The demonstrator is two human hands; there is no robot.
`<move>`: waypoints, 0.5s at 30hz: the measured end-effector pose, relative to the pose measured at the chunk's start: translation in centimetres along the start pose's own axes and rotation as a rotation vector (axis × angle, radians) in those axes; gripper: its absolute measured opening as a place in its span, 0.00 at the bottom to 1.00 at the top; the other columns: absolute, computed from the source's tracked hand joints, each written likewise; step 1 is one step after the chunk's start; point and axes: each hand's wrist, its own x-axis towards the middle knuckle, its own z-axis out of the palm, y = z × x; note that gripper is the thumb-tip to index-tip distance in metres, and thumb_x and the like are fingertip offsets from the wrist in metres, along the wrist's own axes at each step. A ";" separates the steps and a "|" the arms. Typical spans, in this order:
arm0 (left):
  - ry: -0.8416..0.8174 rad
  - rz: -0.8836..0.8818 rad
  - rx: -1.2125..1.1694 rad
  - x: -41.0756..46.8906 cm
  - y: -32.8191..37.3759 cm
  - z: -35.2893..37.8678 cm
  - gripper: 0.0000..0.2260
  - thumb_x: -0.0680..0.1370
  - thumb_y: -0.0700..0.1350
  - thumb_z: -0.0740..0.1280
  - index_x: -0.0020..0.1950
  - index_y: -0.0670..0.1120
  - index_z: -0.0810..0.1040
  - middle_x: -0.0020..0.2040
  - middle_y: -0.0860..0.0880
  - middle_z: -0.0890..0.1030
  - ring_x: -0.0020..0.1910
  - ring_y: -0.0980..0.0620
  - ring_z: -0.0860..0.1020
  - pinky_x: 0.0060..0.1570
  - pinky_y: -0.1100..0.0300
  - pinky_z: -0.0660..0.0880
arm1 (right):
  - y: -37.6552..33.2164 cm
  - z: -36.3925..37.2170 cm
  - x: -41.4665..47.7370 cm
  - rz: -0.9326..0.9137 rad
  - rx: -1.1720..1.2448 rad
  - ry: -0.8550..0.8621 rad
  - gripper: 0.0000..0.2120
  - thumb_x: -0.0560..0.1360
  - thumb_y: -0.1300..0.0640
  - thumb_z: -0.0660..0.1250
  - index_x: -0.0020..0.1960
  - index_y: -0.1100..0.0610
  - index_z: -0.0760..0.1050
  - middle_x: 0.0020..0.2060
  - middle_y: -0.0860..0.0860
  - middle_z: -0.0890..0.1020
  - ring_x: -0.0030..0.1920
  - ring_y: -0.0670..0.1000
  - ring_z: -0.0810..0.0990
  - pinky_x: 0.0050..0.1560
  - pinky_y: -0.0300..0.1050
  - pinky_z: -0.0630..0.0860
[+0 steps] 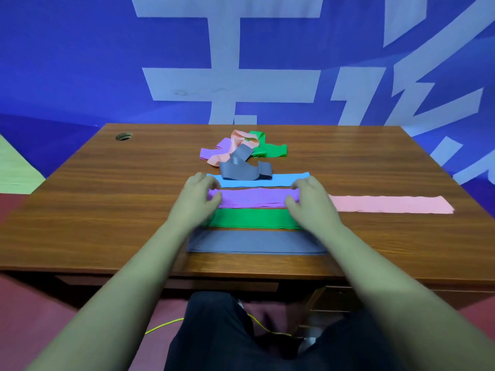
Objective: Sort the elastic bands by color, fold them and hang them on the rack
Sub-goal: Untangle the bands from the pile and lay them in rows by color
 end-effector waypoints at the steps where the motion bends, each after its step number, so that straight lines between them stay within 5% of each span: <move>1: -0.026 0.016 0.020 1.6 0.3 0.1 0.07 0.73 0.43 0.67 0.49 0.43 0.79 0.45 0.48 0.74 0.49 0.45 0.73 0.52 0.52 0.70 | -0.4 0.1 1.5 -0.017 -0.023 -0.030 0.17 0.75 0.56 0.64 0.60 0.62 0.76 0.55 0.60 0.76 0.58 0.62 0.75 0.59 0.53 0.72; 9: -0.137 -0.063 0.172 10.3 -0.4 3.4 0.13 0.74 0.42 0.65 0.58 0.43 0.77 0.55 0.42 0.74 0.56 0.40 0.74 0.52 0.50 0.72 | -1.7 3.1 10.5 -0.129 -0.184 -0.168 0.19 0.74 0.51 0.64 0.62 0.59 0.72 0.57 0.58 0.75 0.58 0.61 0.74 0.56 0.53 0.72; 15: -0.156 -0.189 0.121 12.3 -2.8 6.3 0.13 0.76 0.43 0.65 0.59 0.39 0.78 0.56 0.37 0.75 0.55 0.37 0.75 0.54 0.50 0.71 | -0.4 6.3 13.8 -0.246 -0.169 -0.226 0.20 0.74 0.57 0.64 0.66 0.54 0.72 0.59 0.56 0.77 0.59 0.60 0.73 0.60 0.54 0.73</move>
